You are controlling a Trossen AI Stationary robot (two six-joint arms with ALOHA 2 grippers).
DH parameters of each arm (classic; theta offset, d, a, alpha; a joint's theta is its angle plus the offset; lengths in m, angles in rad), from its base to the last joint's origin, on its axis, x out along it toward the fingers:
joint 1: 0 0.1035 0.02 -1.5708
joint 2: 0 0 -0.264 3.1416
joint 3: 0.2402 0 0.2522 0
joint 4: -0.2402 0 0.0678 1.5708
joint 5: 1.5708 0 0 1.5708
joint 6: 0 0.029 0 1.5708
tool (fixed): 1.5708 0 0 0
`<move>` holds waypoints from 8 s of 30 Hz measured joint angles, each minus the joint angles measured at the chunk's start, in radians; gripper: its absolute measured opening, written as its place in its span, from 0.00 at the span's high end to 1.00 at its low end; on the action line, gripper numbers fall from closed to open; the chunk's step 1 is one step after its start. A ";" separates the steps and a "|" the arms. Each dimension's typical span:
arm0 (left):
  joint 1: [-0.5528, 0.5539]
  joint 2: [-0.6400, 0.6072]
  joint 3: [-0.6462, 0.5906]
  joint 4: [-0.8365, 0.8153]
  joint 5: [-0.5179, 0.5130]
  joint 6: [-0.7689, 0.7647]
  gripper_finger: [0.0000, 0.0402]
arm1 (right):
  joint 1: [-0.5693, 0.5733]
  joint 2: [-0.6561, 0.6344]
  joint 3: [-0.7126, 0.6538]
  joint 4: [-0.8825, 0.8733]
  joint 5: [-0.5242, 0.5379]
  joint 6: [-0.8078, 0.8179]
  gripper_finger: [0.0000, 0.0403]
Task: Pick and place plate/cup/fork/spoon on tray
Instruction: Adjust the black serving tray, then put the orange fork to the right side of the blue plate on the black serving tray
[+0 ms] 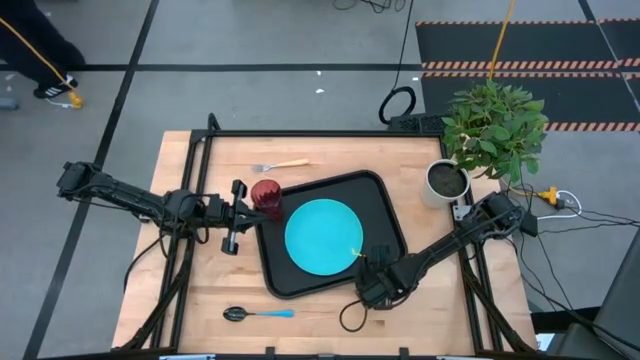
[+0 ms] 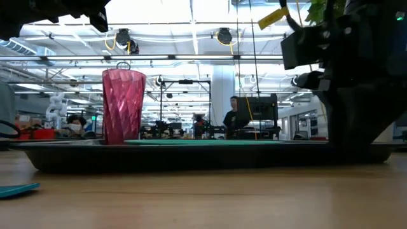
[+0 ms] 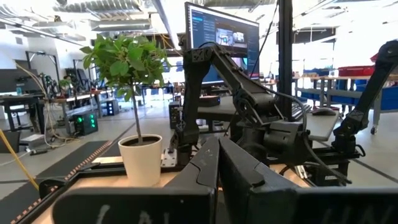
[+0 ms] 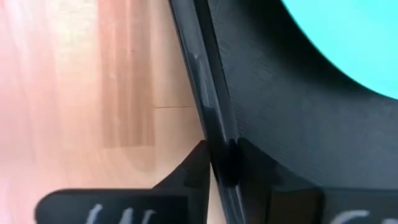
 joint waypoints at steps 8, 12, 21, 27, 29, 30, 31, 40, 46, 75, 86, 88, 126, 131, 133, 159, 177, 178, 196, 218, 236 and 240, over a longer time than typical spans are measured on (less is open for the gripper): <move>0.000 0.000 0.000 0.001 0.000 -0.001 0.96 | 0.019 0.000 0.000 0.006 -0.019 0.159 0.87; 0.000 0.000 0.000 0.002 0.000 -0.001 0.96 | 0.032 0.000 -0.001 0.053 -0.039 0.210 0.88; 0.000 0.000 0.000 0.009 0.000 -0.003 0.96 | 0.041 0.003 -0.002 0.182 -0.051 0.306 0.88; 0.000 0.000 0.000 0.009 0.000 -0.003 0.96 | 0.041 0.004 -0.003 0.195 -0.033 0.288 0.88; 0.000 0.000 0.000 0.010 0.000 -0.003 0.96 | 0.041 0.010 -0.003 0.205 -0.027 0.273 0.88; 0.000 0.000 0.000 0.010 0.000 -0.003 0.96 | 0.041 0.014 -0.003 0.212 -0.025 0.260 0.88; 0.000 0.000 0.000 0.010 0.000 -0.003 0.96 | 0.041 0.019 -0.003 0.219 -0.023 0.243 0.88; 0.000 0.000 0.000 0.010 0.000 0.002 0.96 | 0.041 0.051 -0.001 0.203 -0.022 0.087 0.88; 0.000 0.000 0.000 0.010 0.000 0.004 0.96 | 0.040 0.053 -0.002 0.169 -0.024 0.007 0.88; 0.000 0.000 0.000 0.010 0.000 0.005 0.96 | 0.041 0.053 -0.003 0.196 -0.018 0.038 0.88; 0.000 0.000 0.000 0.010 0.000 0.005 0.96 | 0.041 0.053 -0.003 0.251 -0.016 0.121 0.88; 0.000 0.000 0.000 0.010 0.000 0.005 0.96 | 0.041 0.053 -0.003 0.235 -0.016 0.123 0.88; 0.000 0.000 0.000 -0.030 -0.098 0.034 0.96 | 0.022 -0.287 -0.003 0.285 0.290 0.024 0.66; -0.003 0.000 0.000 -0.038 -0.254 -0.012 0.96 | -0.045 -0.354 -0.003 0.301 0.405 -0.122 0.68; -0.011 0.000 0.000 -0.073 -0.321 -0.052 0.96 | -0.074 -0.366 -0.003 0.318 0.435 -0.200 0.69; 0.290 0.087 0.746 -1.341 -0.484 -0.159 0.96 | -0.254 -0.375 -0.187 0.725 0.582 -0.926 0.69; 0.999 0.697 1.162 -1.702 0.180 0.289 0.96 | -0.256 -0.691 -0.330 0.719 0.579 -0.908 0.69; 1.008 0.735 1.197 -1.730 0.198 0.317 0.96 | -0.259 -0.707 -0.335 0.725 0.579 -0.919 0.69; 1.033 1.127 1.406 -1.942 0.283 0.526 0.72 | -0.391 -0.800 -0.424 0.726 0.572 -0.957 0.69; 0.997 1.191 1.286 -1.852 0.289 0.595 0.56 | -0.473 -0.800 -0.429 0.707 0.445 -0.922 0.69; 0.983 1.191 1.157 -1.677 0.213 0.478 0.56 | -0.472 -0.800 -0.429 0.708 0.445 -0.919 0.69; 0.975 1.191 1.122 -1.637 0.213 0.466 0.56 | -0.472 -0.800 -0.429 0.708 0.445 -0.919 0.69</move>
